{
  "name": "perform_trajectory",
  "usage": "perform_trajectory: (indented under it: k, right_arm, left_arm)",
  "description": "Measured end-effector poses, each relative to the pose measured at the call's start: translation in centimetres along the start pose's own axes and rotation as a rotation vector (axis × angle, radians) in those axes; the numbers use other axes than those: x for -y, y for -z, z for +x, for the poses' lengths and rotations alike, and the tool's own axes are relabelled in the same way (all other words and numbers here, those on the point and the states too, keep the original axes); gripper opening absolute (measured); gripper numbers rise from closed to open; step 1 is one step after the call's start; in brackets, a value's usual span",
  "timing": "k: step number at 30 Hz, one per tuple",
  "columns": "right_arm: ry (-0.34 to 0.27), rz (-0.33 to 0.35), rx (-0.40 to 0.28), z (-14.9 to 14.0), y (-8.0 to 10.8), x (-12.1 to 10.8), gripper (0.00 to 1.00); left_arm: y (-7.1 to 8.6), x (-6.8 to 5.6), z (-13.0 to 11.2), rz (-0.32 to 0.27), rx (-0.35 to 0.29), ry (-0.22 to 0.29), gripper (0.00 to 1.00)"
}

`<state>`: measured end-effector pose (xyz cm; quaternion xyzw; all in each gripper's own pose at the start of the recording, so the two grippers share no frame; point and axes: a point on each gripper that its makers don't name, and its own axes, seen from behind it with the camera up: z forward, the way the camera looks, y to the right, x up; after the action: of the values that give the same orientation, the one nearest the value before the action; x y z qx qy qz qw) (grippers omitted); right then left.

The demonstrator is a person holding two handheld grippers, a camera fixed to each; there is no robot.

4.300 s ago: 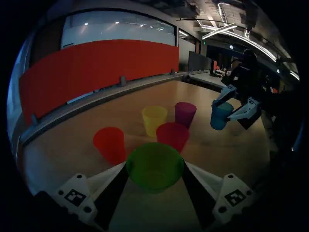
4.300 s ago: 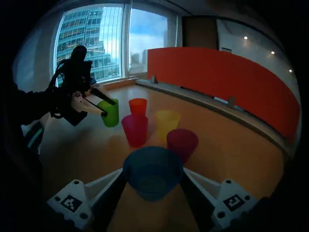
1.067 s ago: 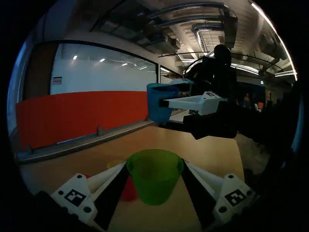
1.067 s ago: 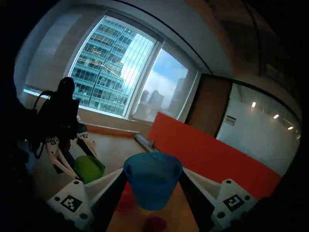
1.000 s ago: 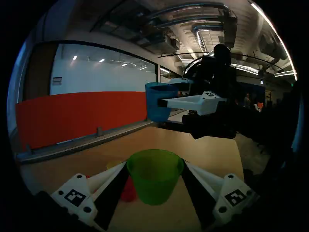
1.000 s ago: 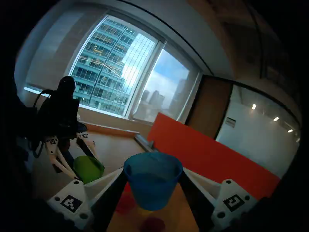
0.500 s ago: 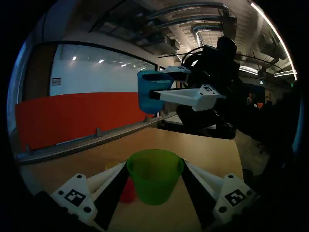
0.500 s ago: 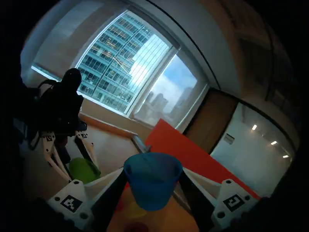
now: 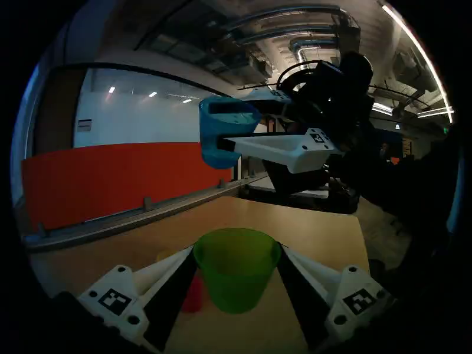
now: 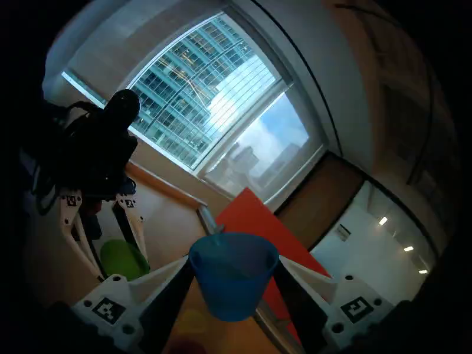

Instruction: Pour water

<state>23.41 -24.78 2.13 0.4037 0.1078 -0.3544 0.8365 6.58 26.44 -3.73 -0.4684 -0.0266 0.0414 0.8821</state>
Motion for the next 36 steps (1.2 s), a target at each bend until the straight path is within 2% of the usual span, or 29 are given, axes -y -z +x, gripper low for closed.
perform_trajectory:
  k: [10, 24, 36]
  right_arm:
    - [0.106, -0.002, 0.000, 0.4, -0.8, -0.4, 0.91]
    - [0.220, -0.010, 0.010, 0.7, -1.6, -0.9, 0.91]
    - [0.285, -0.021, 0.000, 1.3, -1.8, -1.7, 0.90]
  left_arm:
    - [-0.1, -0.1, -0.1, -0.005, -0.002, 0.002, 0.89]
    - [-0.2, 0.2, 0.5, -0.009, -0.022, 0.010, 0.89]
    - [-0.5, 0.3, 1.1, -0.012, -0.033, 0.011, 0.89]
